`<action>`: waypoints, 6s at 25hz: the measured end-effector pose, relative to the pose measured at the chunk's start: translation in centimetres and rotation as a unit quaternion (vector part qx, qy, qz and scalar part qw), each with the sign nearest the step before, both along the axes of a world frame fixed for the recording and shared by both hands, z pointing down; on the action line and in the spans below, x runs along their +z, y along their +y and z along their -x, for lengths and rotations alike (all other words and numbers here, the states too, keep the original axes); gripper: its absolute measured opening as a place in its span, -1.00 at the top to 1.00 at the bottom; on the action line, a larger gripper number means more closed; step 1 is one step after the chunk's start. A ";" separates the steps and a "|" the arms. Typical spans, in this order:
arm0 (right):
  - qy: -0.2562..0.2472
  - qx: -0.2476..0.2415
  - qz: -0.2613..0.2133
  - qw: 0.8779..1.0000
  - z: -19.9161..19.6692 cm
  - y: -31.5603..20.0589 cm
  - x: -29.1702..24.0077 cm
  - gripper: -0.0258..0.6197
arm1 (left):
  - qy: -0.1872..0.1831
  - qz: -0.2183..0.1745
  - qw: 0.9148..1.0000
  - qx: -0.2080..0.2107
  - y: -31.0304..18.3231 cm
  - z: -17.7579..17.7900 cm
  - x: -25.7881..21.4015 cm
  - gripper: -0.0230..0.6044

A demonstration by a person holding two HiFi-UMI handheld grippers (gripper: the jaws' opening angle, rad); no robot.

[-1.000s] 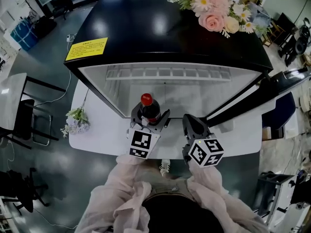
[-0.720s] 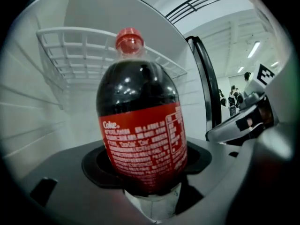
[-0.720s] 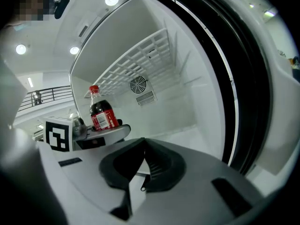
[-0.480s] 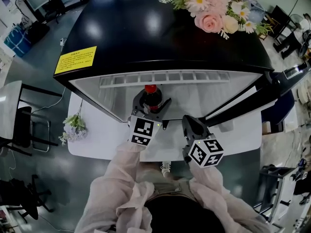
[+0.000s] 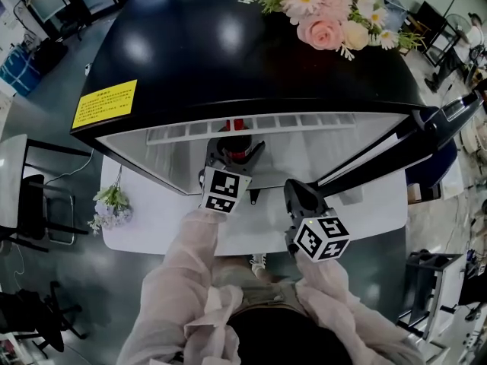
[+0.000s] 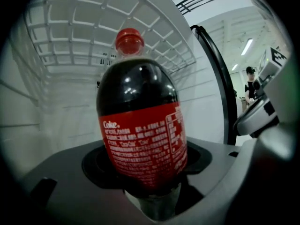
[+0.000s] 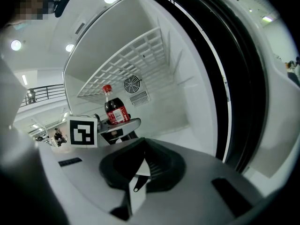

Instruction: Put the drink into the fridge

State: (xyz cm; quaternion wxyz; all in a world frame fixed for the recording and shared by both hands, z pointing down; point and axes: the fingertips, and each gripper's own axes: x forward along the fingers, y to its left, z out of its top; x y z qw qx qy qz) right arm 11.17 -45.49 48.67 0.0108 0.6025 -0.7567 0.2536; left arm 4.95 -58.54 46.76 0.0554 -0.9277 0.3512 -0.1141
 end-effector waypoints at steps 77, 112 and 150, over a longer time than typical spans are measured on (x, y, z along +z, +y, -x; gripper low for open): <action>-0.049 0.004 0.010 0.999 -0.4 1.6 1.2 0.89 | 0.002 0.080 0.997 -0.009 2.4 3.7 4.4 -0.23; -0.016 -0.065 -0.013 0.998 1.0 3.6 -0.9 0.89 | 0.123 0.156 0.974 -0.112 13.7 8.0 1.9 0.33; 0.145 -0.183 -0.107 0.967 2.7 2.2 -10.2 0.89 | 0.079 0.105 0.988 -0.087 15.6 6.8 -3.2 0.89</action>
